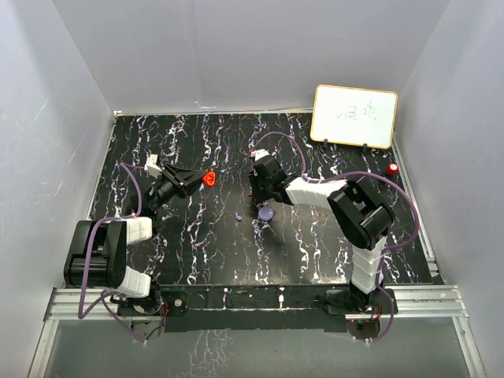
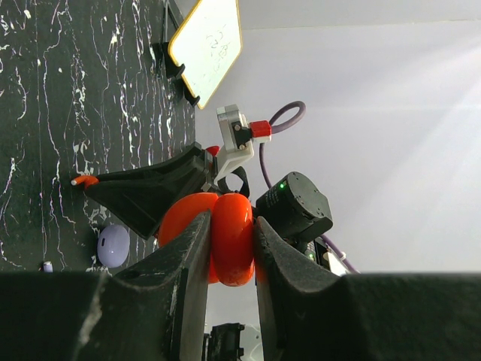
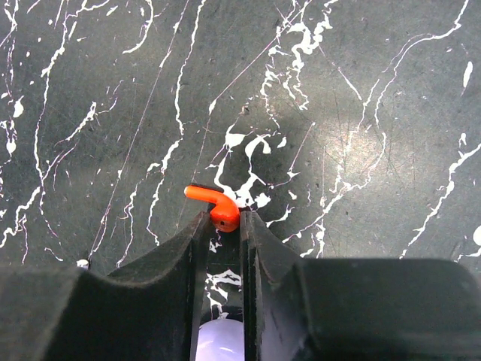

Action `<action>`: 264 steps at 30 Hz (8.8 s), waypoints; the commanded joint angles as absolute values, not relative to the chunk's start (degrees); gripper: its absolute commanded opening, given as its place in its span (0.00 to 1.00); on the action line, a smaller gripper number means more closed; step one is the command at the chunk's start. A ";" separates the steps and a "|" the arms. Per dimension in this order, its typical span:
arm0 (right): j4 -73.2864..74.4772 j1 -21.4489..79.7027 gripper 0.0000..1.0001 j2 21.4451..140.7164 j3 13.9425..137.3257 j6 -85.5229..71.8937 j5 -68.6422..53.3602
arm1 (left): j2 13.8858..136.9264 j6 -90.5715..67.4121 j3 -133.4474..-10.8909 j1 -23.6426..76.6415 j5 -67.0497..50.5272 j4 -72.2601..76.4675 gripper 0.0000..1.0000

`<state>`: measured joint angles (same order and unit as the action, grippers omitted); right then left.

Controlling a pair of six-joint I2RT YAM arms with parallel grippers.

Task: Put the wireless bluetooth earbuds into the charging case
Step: Pick up the earbud from the center of the board, then place the earbud in the charging case.

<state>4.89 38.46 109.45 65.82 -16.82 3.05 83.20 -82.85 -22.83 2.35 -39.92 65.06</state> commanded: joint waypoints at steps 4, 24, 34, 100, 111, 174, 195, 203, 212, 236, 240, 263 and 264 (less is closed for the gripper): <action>2.62 38.10 0.19 109.37 65.87 -15.93 4.42 | 82.27 -82.10 -23.47 1.94 -41.03 65.74 0.00; 2.40 38.13 0.25 111.50 67.02 -14.94 5.15 | 82.44 -82.11 -23.47 1.93 -41.07 65.83 0.00; 2.64 38.09 0.14 111.35 66.73 -14.52 5.92 | 82.44 -82.00 -23.47 1.93 -41.07 65.74 0.00; -10.46 58.84 0.07 86.13 59.74 32.87 32.39 | 85.97 -73.98 -36.83 16.17 -33.06 41.60 0.00; -10.95 61.07 0.06 89.86 61.45 34.79 34.62 | 85.85 -74.18 -37.09 16.43 -32.94 41.22 0.00; -13.51 61.87 0.05 96.07 63.28 37.27 37.91 | 83.58 -73.92 -37.99 17.40 -33.10 39.37 0.00; -13.81 62.14 0.04 96.53 63.28 39.35 37.73 | 84.20 -73.77 -38.99 17.68 -33.05 38.97 0.00; -13.80 62.60 0.04 96.90 63.28 40.72 37.87 | 84.60 -73.74 -39.30 17.84 -33.13 38.94 0.00; -13.95 63.24 0.04 97.38 63.46 41.48 37.80 | 85.08 -73.74 -39.45 18.00 -33.04 39.20 0.00; -13.79 64.25 0.06 98.22 64.21 41.00 37.84 | 85.98 -74.09 -39.81 18.03 -32.61 39.89 0.00; -13.35 64.31 0.10 98.20 64.53 40.55 37.88 | 85.96 -74.18 -39.89 18.02 -32.61 39.95 0.00; -12.30 64.33 0.22 97.91 64.86 39.12 37.97 | 85.43 -74.27 -40.52 18.05 -32.23 39.65 0.00; -12.30 64.34 0.22 97.83 64.86 38.99 37.93 | 85.47 -74.27 -40.59 18.09 -32.24 39.60 0.00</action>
